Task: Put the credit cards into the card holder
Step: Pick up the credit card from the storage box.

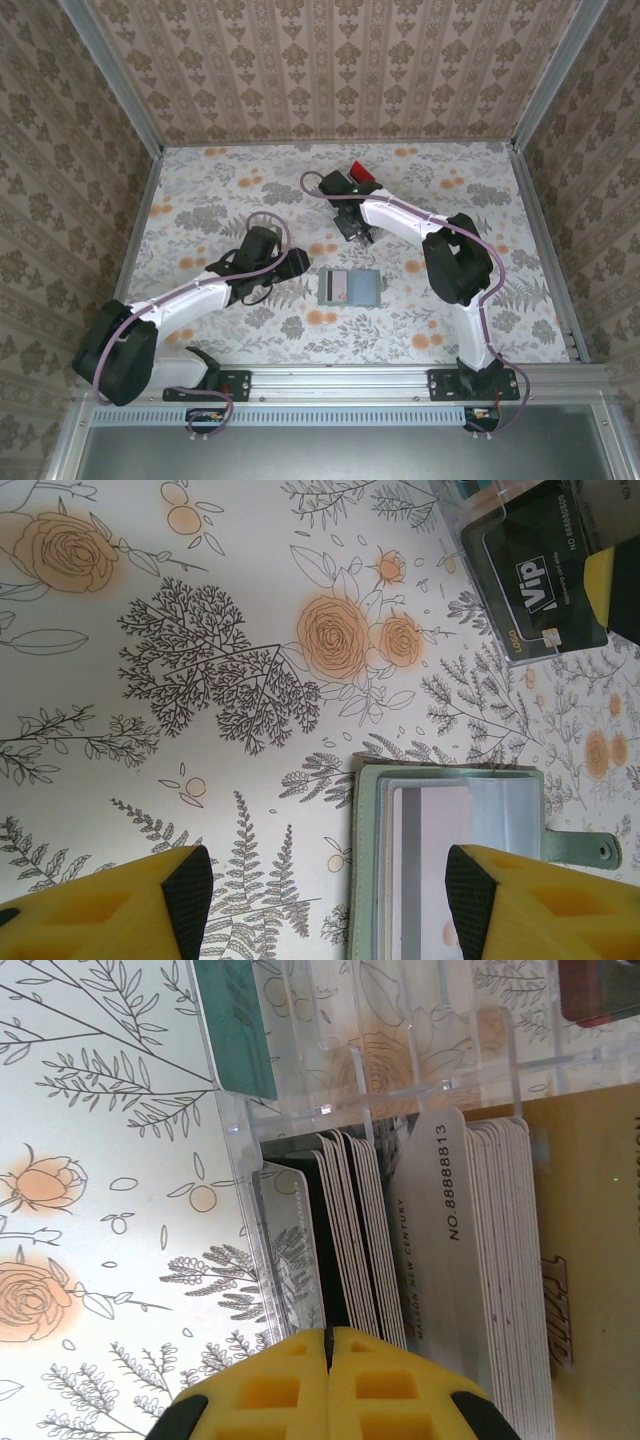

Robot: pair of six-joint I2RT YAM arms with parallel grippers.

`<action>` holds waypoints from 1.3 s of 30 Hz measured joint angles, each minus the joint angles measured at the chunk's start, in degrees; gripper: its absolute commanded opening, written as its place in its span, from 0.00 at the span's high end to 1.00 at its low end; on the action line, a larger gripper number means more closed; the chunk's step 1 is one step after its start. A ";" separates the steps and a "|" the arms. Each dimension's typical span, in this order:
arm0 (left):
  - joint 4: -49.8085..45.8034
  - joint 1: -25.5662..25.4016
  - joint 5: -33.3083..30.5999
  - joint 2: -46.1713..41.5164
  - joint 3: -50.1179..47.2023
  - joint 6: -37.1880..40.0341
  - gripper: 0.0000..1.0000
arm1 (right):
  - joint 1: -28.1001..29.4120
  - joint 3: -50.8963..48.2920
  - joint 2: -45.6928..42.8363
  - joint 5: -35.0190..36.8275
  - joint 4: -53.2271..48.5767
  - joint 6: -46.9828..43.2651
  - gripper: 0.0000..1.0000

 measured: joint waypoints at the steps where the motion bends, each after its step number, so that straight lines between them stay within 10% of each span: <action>1: 0.02 0.00 0.00 0.07 0.00 0.00 0.33 | -0.04 0.00 0.02 -0.66 0.07 0.17 0.96; 39: 0.02 0.00 0.44 1.44 0.00 -0.02 0.33 | -1.40 0.33 0.81 -5.29 -0.22 0.42 0.92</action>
